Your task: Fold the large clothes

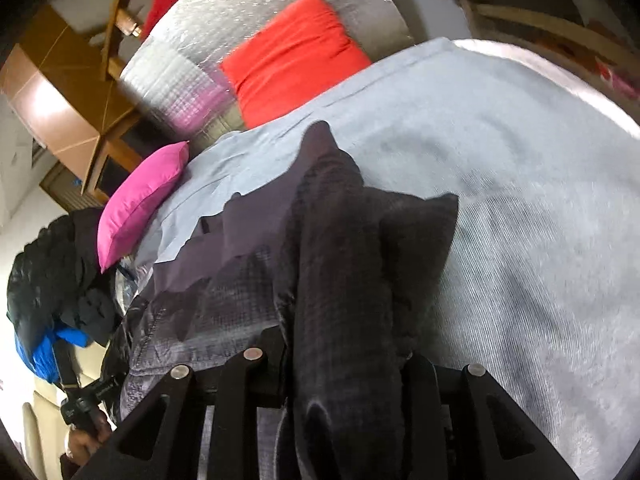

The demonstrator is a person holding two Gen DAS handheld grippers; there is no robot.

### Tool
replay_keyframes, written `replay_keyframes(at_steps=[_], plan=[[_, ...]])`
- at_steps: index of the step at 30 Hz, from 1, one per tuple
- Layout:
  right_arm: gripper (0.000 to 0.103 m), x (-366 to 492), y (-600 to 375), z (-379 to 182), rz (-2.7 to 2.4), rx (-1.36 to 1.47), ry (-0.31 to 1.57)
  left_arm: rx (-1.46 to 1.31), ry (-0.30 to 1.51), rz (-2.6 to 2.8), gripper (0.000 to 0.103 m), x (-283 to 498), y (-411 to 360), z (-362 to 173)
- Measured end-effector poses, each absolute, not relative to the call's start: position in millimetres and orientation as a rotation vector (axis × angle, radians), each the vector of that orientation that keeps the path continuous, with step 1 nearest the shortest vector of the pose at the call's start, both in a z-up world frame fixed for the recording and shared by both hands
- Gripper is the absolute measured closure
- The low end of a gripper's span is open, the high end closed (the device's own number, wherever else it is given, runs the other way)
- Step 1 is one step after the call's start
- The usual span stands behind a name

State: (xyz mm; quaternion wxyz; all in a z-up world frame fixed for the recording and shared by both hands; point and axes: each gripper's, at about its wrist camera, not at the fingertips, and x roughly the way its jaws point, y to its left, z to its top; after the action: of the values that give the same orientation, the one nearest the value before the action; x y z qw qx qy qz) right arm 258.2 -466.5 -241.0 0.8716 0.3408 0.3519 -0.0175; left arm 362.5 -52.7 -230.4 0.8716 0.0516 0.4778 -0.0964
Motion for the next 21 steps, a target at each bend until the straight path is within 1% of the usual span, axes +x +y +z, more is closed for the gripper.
replay_keyframes(at_steps=[6,10,13,14,16,17,18,19,20,21], plan=[[0.074,243.2,-460.4,-232.3,-0.037,0.723,0.683,0.050,0.974,-0.234,0.078,356.1,-41.3,-221.3],[0.074,235.7,-455.9,-220.2,-0.031,0.706,0.657,0.020,0.969,-0.256,0.079,354.9,-33.3,-216.7],[0.074,237.9,-456.5,-221.6,-0.040,0.697,0.670,-0.001,0.998,-0.258,0.078,361.2,-30.2,-224.6],[0.074,239.6,-460.2,-225.3,-0.039,0.708,0.681,-0.009,1.010,-0.257,0.075,365.1,-28.8,-228.2],[0.074,247.9,-467.4,-234.2,-0.012,0.733,0.720,0.001,1.032,-0.255,0.064,370.2,-28.6,-234.9],[0.070,250.7,-471.5,-238.1,0.004,0.750,0.736,0.014,1.045,-0.250,0.055,373.2,-28.6,-238.2],[0.070,253.2,-479.8,-243.8,0.038,0.797,0.749,0.020,1.056,-0.240,0.044,375.7,-27.6,-241.7],[0.065,256.0,-484.0,-246.7,0.058,0.824,0.752,0.019,1.068,-0.231,0.040,378.6,-26.0,-244.7],[0.052,258.6,-488.7,-250.1,0.075,0.849,0.763,0.010,1.076,-0.230,0.035,380.9,-24.3,-246.9],[0.040,262.4,-493.8,-254.4,0.083,0.866,0.784,0.001,1.080,-0.233,0.034,382.2,-23.0,-247.9]])
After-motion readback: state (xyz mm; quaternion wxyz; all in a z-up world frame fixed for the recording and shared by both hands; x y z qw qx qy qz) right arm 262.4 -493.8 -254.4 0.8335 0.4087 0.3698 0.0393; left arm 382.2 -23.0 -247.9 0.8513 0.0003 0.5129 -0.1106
